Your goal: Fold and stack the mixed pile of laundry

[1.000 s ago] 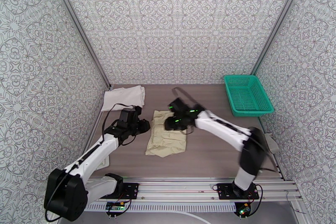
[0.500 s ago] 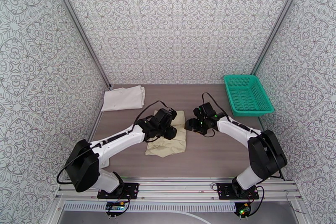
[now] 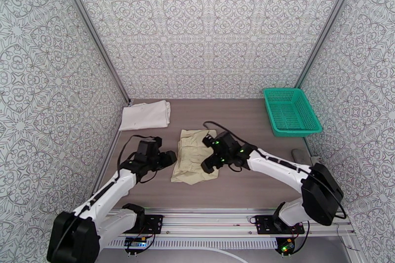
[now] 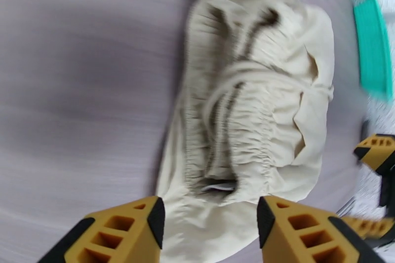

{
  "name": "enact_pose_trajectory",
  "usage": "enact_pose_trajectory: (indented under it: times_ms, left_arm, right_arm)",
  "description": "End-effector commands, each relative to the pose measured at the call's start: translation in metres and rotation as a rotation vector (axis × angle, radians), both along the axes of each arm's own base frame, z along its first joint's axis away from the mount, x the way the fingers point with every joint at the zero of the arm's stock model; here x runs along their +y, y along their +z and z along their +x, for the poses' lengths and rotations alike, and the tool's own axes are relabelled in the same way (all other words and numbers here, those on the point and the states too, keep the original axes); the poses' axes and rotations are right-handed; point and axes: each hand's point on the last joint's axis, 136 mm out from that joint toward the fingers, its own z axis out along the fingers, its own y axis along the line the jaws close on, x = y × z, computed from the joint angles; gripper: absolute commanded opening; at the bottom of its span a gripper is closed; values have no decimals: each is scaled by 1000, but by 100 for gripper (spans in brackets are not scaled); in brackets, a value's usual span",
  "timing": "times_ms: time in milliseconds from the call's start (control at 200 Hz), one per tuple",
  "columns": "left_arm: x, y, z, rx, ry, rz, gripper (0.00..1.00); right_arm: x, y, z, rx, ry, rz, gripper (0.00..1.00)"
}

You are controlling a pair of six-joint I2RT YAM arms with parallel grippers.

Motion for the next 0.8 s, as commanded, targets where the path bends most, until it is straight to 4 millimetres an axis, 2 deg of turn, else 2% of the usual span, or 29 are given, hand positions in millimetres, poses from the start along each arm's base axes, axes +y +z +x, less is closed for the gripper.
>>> enact_pose_trajectory:
  times_ms: [0,165,400,695,795]
  left_arm:
    - [3,-1,-3,13,22,-128,57]
    - [15,-13,-8,37,62,-156,57]
    - [21,-23,-15,50,89,-177,57]
    - [24,-29,-16,52,102,-188,57]
    - [25,-30,-16,53,107,-188,57]
  right_arm:
    - [40,2,-5,-247,265,-61,99]
    - [78,-13,-24,-299,407,-86,99]
    - [106,-42,-32,-321,456,-147,99]
    - [110,-79,-37,-341,517,-270,99]
    - [106,-83,-25,-405,472,-318,99]
